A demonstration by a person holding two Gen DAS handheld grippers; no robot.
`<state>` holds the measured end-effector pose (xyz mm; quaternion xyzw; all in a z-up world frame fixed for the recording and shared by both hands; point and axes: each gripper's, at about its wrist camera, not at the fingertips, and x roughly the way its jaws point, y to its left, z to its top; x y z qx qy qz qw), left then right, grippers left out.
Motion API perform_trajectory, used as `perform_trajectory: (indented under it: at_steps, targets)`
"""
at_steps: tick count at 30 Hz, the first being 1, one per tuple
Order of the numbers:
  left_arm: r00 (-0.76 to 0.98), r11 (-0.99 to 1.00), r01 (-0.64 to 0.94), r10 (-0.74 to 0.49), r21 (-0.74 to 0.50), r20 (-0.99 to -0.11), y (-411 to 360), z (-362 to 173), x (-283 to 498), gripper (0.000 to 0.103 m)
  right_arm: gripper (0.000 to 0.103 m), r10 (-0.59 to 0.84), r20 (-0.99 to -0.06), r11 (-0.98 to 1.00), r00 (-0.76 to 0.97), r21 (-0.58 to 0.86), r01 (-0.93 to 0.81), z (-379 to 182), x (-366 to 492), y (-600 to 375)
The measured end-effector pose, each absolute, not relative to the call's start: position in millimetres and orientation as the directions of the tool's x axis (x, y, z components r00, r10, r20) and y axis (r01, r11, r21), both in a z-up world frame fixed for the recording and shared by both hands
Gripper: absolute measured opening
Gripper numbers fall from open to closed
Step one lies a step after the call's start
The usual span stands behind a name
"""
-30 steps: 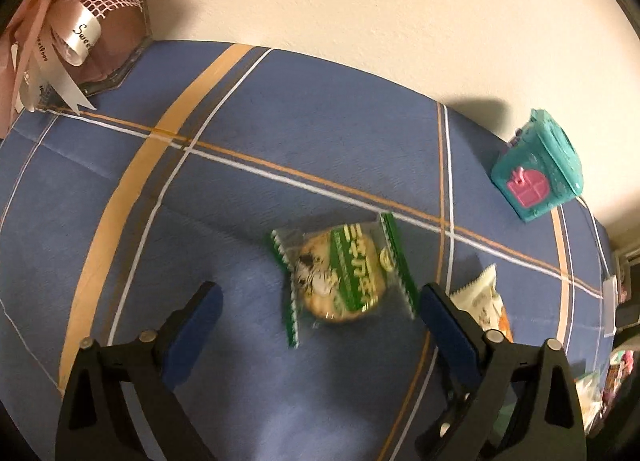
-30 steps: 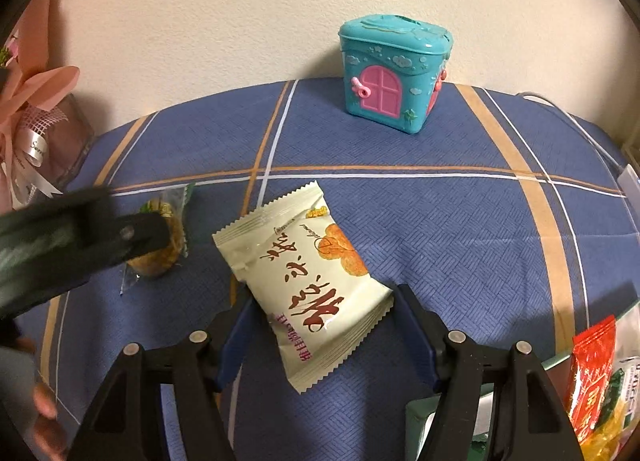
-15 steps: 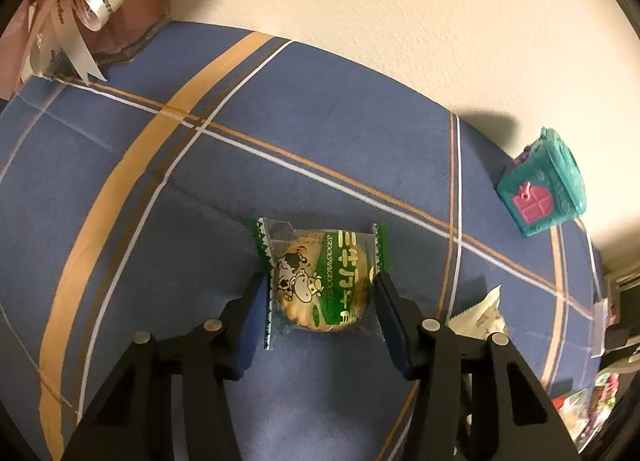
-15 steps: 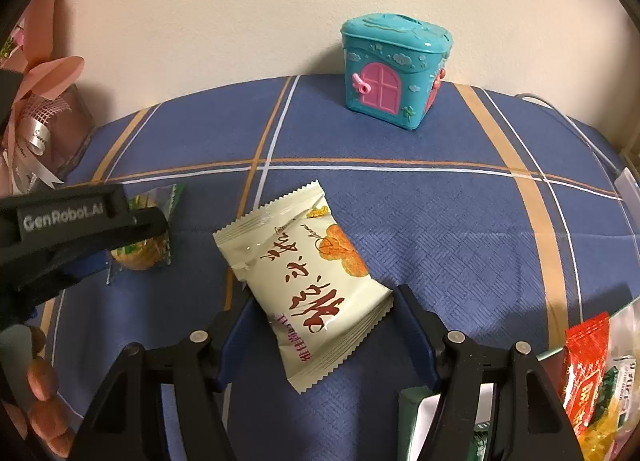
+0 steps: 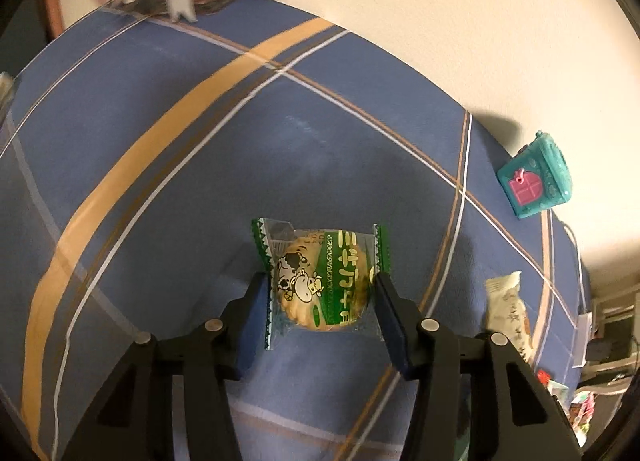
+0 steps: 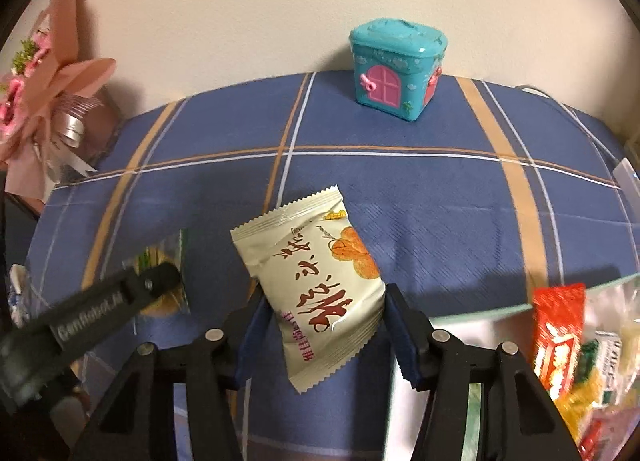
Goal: Organize snacks
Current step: 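Lift and carry both snacks over the white tray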
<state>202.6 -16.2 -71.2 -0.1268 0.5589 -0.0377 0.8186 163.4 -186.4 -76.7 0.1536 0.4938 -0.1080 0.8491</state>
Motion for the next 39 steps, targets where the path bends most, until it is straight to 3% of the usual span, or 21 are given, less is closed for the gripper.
perform_trajectory:
  at_steps: [15,39]
  targets:
    - [0.353,0.951,-0.107,-0.237,-0.291,-0.905,-10.1,-42.5,107.5,0.054,0.059,0.005,-0.882,0.897,0.472,0.212,0.387,-21.0,75.4,-186.3]
    - [0.338,0.919,-0.036,-0.359,-0.393,-0.870,-3.1,-22.1,21.8,0.054,0.059,-0.113,-0.867,0.919,0.485,0.093,0.382,6.8,-31.9,-171.3]
